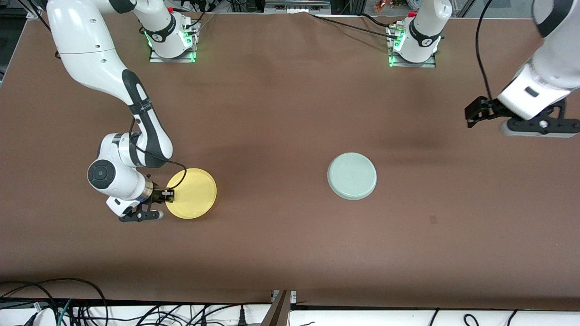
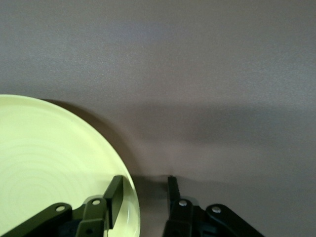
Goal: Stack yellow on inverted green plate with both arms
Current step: 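Grasp the yellow plate rim with the right gripper while the left withdraws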
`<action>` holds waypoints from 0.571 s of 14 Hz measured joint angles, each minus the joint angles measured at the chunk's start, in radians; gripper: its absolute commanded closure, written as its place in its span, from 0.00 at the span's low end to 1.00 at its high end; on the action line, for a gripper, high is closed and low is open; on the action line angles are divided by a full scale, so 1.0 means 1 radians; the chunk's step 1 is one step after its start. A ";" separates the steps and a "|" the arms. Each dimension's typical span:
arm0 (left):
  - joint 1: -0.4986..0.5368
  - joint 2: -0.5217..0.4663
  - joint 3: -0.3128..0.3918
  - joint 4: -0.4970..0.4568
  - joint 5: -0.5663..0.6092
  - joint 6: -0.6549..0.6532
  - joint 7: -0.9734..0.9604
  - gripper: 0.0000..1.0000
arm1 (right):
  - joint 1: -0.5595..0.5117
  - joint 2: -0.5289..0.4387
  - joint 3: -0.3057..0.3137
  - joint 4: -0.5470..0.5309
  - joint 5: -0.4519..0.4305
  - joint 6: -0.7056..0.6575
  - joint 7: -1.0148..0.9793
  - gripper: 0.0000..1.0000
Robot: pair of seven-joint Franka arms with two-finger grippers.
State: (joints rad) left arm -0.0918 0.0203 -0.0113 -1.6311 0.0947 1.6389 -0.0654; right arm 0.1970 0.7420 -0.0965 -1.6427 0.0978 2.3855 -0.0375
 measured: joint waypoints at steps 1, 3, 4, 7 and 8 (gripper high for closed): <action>0.010 0.000 0.007 0.012 0.000 -0.010 0.003 0.00 | 0.000 -0.001 0.001 0.000 0.002 -0.001 0.000 0.85; 0.021 0.001 0.014 0.015 0.000 -0.015 0.011 0.00 | 0.000 -0.002 0.003 0.000 0.014 -0.003 0.000 1.00; 0.024 0.001 0.015 0.015 -0.003 -0.023 0.011 0.00 | 0.000 -0.002 0.003 0.000 0.024 -0.005 0.000 1.00; 0.069 0.002 0.019 0.015 -0.065 -0.049 0.012 0.00 | -0.001 -0.019 0.003 0.001 0.041 -0.035 -0.004 1.00; 0.081 0.002 0.019 0.015 -0.073 -0.049 0.014 0.00 | -0.001 -0.022 0.003 0.006 0.042 -0.053 -0.004 1.00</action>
State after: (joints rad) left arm -0.0112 0.0220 0.0082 -1.6160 0.0214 1.5897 -0.0517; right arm 0.1960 0.7202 -0.0934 -1.6368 0.1394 2.3328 -0.0416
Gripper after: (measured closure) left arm 0.000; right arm 0.930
